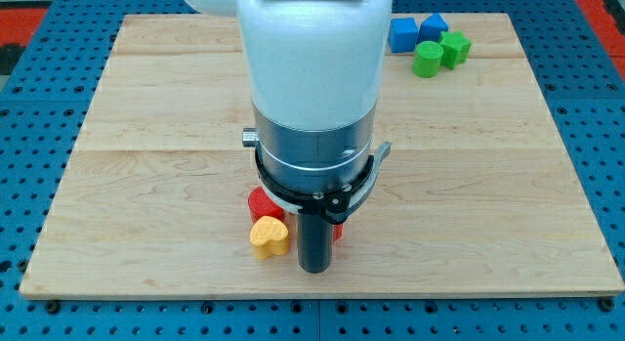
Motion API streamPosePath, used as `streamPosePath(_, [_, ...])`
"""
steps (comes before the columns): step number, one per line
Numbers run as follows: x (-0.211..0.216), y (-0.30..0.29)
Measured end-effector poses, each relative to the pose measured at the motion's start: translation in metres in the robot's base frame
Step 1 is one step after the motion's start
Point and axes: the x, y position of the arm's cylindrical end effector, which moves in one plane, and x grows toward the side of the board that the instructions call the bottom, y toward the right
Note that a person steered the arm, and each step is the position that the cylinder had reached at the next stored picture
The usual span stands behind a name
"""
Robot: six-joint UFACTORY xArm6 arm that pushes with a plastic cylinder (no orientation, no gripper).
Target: Move your arm to the center right of the board
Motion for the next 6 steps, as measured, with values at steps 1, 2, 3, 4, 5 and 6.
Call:
streamPosePath(1, [0.0, 0.0])
streamPosePath(2, [-0.018, 0.067])
streamPosePath(3, [-0.063, 0.133])
streamPosePath(4, [-0.137, 0.19])
streamPosePath(5, [-0.205, 0.258])
streamPosePath(6, [-0.249, 0.303])
